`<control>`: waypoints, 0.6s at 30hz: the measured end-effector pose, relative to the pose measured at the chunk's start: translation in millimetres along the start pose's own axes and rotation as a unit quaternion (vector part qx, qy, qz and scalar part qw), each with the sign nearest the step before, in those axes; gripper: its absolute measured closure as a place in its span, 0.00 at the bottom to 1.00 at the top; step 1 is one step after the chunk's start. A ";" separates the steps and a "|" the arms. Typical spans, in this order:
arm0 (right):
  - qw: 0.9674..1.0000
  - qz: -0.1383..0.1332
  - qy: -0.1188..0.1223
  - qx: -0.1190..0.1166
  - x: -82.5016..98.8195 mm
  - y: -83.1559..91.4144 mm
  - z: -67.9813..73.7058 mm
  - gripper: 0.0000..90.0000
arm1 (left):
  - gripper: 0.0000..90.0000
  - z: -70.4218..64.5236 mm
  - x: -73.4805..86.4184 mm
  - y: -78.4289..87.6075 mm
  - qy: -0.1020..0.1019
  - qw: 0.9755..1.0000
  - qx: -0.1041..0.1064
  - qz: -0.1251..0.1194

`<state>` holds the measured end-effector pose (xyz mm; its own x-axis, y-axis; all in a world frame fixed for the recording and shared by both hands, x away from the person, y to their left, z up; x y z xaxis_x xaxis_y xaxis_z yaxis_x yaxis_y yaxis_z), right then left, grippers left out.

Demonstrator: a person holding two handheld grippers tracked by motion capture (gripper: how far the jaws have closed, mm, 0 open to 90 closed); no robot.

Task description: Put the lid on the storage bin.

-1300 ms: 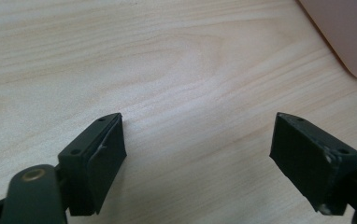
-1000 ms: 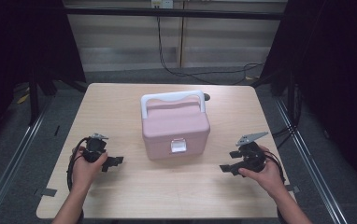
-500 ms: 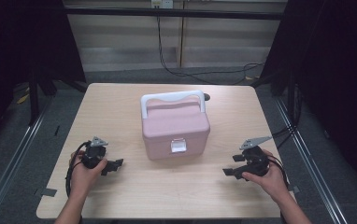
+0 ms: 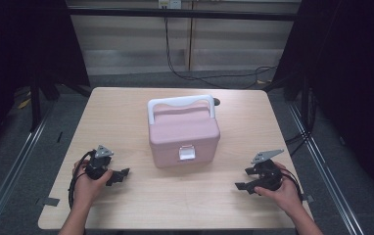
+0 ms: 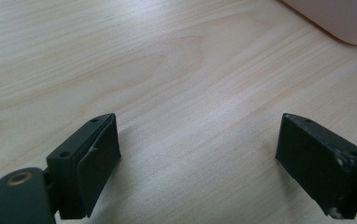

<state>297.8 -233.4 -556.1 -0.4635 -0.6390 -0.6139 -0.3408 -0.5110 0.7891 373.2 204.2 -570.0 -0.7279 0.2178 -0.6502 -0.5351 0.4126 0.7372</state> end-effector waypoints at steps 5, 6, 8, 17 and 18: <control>1.000 0.005 0.010 0.006 6.4 -3.9 1.0 0.26 | 0.14 0.0 0.8 0.0 -0.006 1.000 0.002 -0.004; 1.000 0.003 0.011 0.006 6.6 -3.7 0.8 0.26 | 0.14 -0.2 0.9 -0.1 -0.005 1.000 0.003 -0.005; 1.000 0.004 0.010 0.008 7.4 -3.1 0.9 0.26 | 0.13 0.1 1.1 -0.1 -0.006 1.000 0.003 -0.006; 0.999 -0.026 0.033 0.031 11.1 -4.1 3.0 0.26 | 0.11 -0.4 2.8 -0.1 -0.011 1.000 0.014 -0.020; 0.999 -0.026 0.033 0.031 11.1 -4.1 3.0 0.26 | 0.11 -0.4 2.8 -0.1 -0.011 1.000 0.014 -0.020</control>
<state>291.6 -236.7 -566.2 -0.3906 -0.6498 -0.6521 -0.4135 -0.5091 0.7549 371.1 204.4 -571.8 -0.6964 0.2190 -0.6834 -0.5518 0.4455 0.7050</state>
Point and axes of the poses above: each handheld gripper's, and its own axes: y roughly backward along the jaws, x roughly out of its underside, z roughly to its left, the point moved 9 cm from there along -y, roughly forward along the jaws, and after that the axes turned 14 degrees about y, right-handed, at the moved point
